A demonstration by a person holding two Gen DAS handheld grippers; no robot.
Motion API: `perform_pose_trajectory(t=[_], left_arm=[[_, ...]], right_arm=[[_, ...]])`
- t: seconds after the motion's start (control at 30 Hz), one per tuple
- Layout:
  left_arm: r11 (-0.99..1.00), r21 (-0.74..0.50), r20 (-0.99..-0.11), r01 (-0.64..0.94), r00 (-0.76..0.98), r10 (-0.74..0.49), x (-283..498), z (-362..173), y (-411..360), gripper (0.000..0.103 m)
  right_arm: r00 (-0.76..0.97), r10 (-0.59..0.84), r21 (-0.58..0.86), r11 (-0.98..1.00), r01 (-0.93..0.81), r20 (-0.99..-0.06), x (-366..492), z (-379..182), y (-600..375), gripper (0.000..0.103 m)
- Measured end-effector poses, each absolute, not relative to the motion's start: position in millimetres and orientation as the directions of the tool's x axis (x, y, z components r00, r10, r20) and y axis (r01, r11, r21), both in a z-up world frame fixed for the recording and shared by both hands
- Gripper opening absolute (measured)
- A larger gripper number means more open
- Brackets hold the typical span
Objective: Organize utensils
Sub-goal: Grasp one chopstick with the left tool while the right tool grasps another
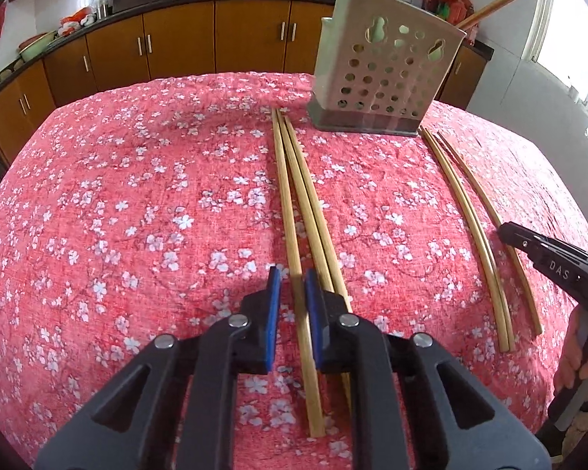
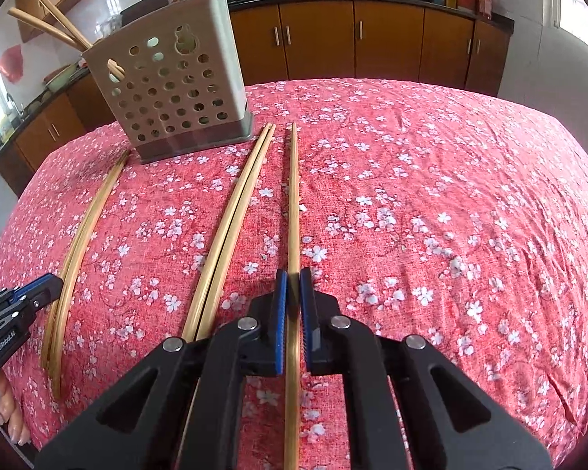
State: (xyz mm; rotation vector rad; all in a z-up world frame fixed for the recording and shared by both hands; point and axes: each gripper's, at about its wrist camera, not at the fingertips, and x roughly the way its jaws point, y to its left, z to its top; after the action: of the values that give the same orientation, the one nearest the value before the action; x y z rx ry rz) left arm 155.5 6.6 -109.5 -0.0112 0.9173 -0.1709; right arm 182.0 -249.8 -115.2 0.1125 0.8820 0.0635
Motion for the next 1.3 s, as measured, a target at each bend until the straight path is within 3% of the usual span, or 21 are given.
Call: perform_pose_trajectory(t=[0.13,0.43,1.3], left_arm=[[0.991,-0.036,-0.785,0.128,0.611,-0.107,160,-112,4,0.009],[0.998,-0.052,-0.792,-0.022,0.609,-0.027,186,-108,53,0.008],[0.995,-0.090,-0.766,-0.035,0.641,-0.047,182,-106,71,0.010]], right_arm=[[0.641,0.102,0.117,0.993,-0.018,-0.761,181,-116,-247,0.008],[0.659,0.027,0.096,0.993,0.070,-0.752,194,-116,-283,0.008],[0.668,0.033,0.120,0.989,0.085,-0.744,201,-120,-295,0.009]])
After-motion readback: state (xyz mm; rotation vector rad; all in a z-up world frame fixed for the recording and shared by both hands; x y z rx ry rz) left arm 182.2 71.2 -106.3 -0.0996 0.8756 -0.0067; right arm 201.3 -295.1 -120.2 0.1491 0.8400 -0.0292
